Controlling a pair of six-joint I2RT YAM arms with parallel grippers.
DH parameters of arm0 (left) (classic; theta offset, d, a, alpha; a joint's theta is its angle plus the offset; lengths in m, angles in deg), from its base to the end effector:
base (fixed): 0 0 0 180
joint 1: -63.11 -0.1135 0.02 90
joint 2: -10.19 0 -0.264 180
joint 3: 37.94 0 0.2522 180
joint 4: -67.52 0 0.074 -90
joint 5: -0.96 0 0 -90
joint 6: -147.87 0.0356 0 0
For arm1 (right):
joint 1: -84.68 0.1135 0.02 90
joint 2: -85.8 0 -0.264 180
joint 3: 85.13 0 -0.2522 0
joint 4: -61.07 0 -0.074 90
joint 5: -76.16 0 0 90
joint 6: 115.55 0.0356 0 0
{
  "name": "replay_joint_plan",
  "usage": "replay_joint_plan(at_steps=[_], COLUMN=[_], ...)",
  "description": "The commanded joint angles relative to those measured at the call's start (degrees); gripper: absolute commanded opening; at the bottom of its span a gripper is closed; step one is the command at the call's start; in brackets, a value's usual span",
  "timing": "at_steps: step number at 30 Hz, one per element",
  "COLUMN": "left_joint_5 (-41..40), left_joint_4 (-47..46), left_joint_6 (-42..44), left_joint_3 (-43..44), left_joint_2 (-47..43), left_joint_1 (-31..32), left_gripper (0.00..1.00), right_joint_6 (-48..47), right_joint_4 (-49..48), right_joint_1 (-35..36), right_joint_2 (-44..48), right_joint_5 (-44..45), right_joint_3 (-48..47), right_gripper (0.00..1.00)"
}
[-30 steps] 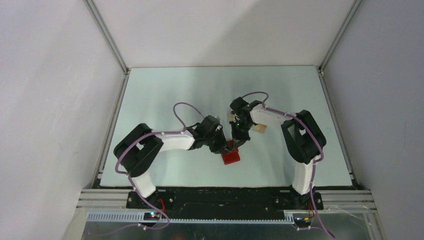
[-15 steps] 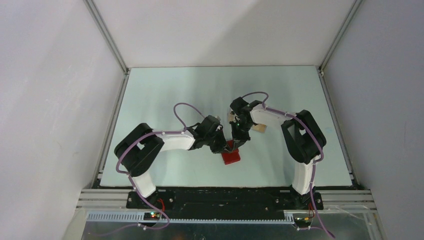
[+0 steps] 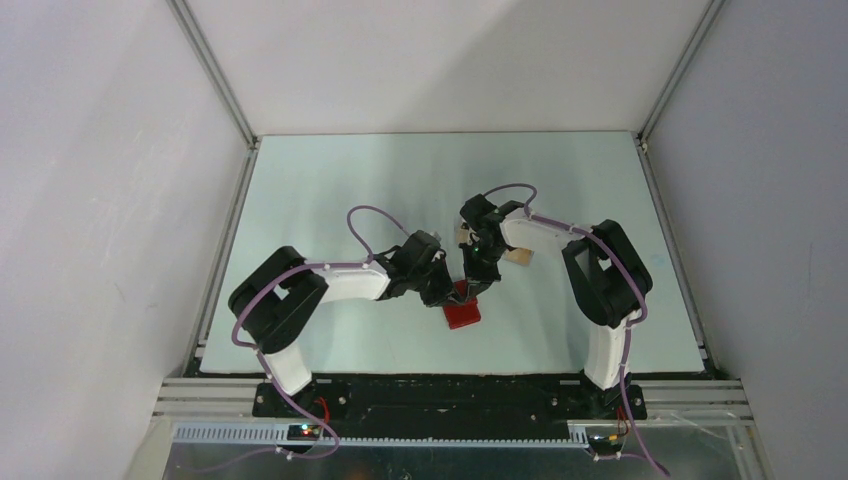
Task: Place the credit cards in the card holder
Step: Close the card holder at the center of the board.
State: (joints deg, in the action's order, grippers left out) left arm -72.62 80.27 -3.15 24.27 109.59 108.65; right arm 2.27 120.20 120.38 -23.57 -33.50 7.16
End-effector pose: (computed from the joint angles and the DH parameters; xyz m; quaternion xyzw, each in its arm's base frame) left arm 0.2265 -0.2452 0.1387 -0.0768 0.9280 -0.3520 0.0951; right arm 0.2847 0.2193 0.1633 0.0812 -0.9789 -0.1863 0.0223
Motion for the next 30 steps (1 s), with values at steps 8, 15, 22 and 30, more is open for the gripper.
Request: replay_joint_plan(at_steps=[8,15,22,30], left_joint_5=[-2.8,-3.3,-2.9,-4.8], left_joint_4=[-2.6,-3.7,-4.1,-1.5], left_joint_6=[1.7,2.4,1.8,1.5], left_joint_3=[2.2,2.0,0.9,-0.1], left_joint_2=[-2.2,-3.8,-3.1,-3.0], left_joint_1=[-0.3,-0.3,-0.2,0.0], left_gripper=[0.0,0.0,0.0,0.0], right_joint_6=[-0.2,-0.2,-0.4,-0.4], right_joint_4=[-0.3,-0.3,-0.2,-0.9], right_joint_1=[0.0,-0.2,-0.2,1.3], right_joint_2=[2.1,4.2,3.8,1.1], right_joint_5=[1.1,1.7,1.4,1.4], right_joint_3=[-0.9,-0.9,-1.0,-0.9], right_gripper=[0.0,0.02,0.03,0.02])
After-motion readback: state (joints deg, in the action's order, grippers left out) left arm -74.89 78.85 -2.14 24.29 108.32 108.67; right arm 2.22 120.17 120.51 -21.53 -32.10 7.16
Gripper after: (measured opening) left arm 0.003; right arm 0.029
